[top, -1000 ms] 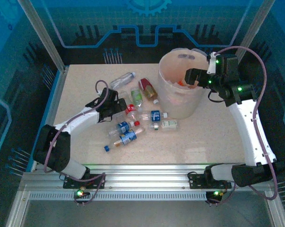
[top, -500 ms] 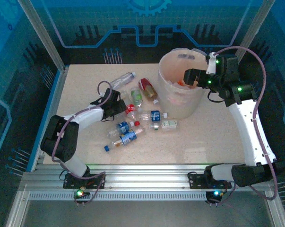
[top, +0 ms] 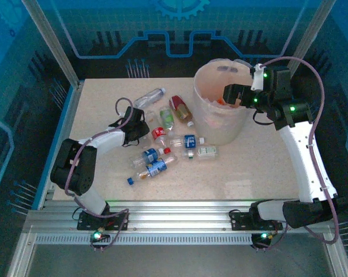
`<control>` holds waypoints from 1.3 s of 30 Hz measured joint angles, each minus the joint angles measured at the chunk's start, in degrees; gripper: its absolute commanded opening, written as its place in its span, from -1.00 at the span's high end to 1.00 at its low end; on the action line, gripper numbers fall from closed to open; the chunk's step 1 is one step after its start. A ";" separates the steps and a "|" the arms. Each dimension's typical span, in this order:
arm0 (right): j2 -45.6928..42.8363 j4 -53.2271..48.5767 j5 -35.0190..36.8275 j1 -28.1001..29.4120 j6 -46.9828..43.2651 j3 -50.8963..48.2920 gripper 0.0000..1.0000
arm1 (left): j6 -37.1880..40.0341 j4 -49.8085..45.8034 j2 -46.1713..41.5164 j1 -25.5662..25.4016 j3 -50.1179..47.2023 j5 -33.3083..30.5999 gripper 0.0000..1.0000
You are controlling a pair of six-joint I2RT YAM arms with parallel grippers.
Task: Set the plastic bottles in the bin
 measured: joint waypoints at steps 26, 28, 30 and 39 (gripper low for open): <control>-3.06 5.16 -8.92 0.00 -0.02 -3.39 -0.99 | 6.19 3.98 -29.83 0.31 -2.73 13.62 0.67; -3.13 5.14 -8.90 0.00 -0.02 -3.58 -0.99 | 6.23 5.27 -30.38 -0.72 -2.58 15.61 0.66; -3.13 5.14 -8.92 0.00 0.00 -3.63 -0.99 | 6.49 5.55 -30.29 -2.21 -1.70 17.18 0.66; -3.28 7.10 -14.10 0.00 0.31 -5.35 -0.99 | 7.50 13.09 -28.85 -7.28 5.07 25.86 0.65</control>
